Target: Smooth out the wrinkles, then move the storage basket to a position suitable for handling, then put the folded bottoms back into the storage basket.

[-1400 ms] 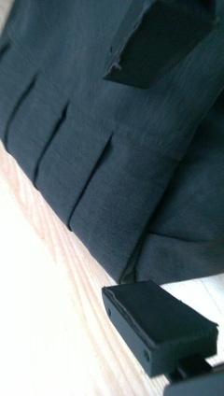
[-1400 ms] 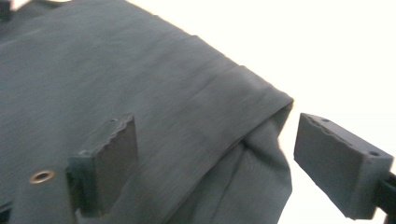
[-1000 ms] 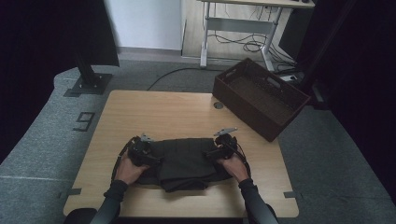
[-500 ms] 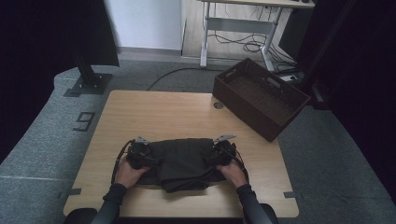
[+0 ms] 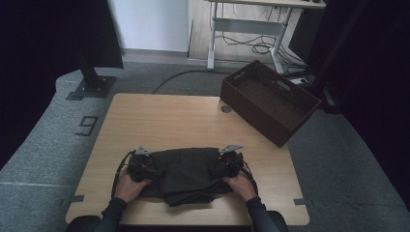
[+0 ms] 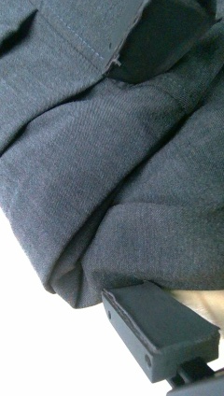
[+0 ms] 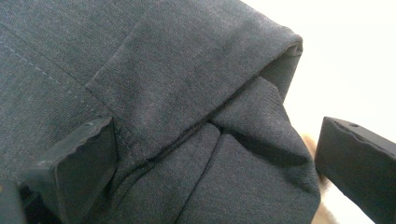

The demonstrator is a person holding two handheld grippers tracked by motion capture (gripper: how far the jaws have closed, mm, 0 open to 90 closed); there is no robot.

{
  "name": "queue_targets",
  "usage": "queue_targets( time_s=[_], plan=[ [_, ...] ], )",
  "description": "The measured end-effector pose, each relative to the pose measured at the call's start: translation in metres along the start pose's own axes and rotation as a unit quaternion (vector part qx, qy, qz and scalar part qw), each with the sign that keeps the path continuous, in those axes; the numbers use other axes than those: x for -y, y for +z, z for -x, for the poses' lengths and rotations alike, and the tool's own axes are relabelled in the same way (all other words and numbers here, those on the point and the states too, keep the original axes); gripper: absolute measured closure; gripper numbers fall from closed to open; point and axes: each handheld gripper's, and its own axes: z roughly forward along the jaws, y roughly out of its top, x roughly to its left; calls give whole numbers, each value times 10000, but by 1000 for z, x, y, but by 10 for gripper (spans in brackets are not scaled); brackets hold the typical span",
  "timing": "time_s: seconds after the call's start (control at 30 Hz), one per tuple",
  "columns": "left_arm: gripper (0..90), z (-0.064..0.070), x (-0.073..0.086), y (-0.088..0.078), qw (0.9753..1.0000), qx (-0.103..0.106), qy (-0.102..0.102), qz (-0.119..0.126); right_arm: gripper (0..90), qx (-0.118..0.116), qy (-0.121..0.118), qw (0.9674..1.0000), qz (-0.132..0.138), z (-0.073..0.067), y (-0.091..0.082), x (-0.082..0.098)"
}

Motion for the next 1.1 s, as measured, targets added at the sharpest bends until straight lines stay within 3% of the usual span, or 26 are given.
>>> queue_targets(
  time_s=[0.33,1.1],
  plan=[
    [0,12,20,-13,10000,-34,-27,78,0,-92,-95,9999,-8,-14,-8,10],
    [9,41,43,-28,9999,10,102,5,0,-219,-212,9995,-9,-32,-32,39]
  ],
)
